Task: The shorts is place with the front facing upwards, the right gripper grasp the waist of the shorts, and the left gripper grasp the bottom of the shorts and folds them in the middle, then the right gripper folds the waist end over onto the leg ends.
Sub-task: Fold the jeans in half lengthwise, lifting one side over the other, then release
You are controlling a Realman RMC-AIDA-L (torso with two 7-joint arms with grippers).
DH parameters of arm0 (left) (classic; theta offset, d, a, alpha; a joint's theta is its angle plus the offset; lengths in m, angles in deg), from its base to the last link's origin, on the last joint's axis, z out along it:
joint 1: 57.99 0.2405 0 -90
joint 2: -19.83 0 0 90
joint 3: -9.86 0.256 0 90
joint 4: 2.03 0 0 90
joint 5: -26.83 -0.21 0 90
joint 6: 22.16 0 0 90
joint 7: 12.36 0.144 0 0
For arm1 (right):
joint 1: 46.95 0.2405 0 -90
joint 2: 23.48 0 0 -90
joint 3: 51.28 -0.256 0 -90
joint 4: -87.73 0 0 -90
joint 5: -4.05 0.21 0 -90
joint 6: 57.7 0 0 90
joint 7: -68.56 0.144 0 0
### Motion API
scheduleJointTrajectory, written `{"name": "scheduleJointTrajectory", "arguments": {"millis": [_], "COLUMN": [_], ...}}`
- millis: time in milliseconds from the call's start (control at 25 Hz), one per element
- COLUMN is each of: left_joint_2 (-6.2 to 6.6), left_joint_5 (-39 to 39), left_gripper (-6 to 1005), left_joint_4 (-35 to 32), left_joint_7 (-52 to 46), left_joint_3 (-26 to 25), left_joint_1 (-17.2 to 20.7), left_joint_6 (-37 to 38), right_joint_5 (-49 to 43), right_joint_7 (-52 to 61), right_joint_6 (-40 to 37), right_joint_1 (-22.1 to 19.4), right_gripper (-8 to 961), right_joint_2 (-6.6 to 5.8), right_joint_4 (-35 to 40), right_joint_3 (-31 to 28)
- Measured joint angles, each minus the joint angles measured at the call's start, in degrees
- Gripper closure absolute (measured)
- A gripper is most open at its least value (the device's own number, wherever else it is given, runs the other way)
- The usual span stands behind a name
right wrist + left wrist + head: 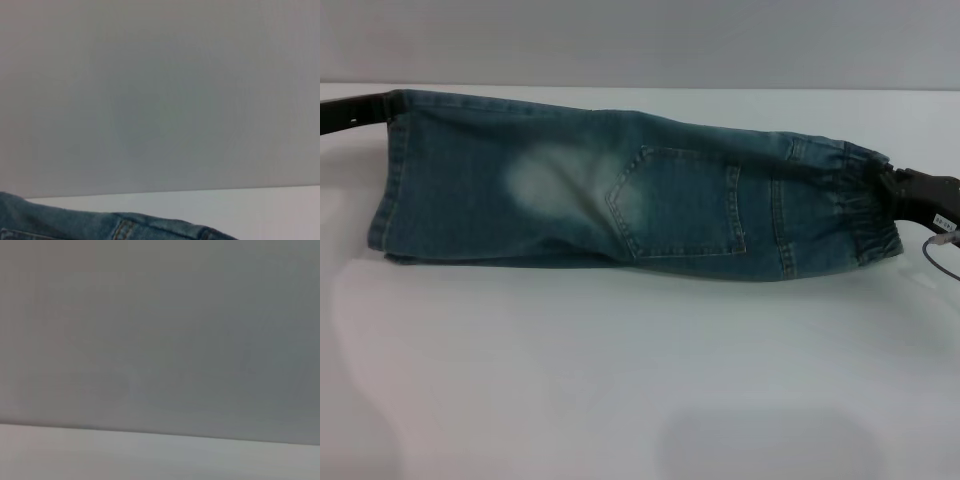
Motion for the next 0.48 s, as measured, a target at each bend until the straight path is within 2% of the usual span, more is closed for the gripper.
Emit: {"name": "scheduleJointTrajectory", "arguments": {"millis": [480], "left_joint_2": [0.32], "left_joint_5": [-0.49], "left_gripper": [956], "left_joint_4": [0.03], "left_joint_7": [-0.25], "left_joint_3": [-0.01], "left_joint_1": [0.47], "left_joint_6": [-0.23], "right_joint_5": [-0.35], "right_joint_7": [0.00], "right_joint_6": [0.03], "right_joint_1": [0.06], "right_gripper": [954], "right_joint_2": [-0.09], "right_joint_4": [0.20], "right_joint_3": [0.00]}}
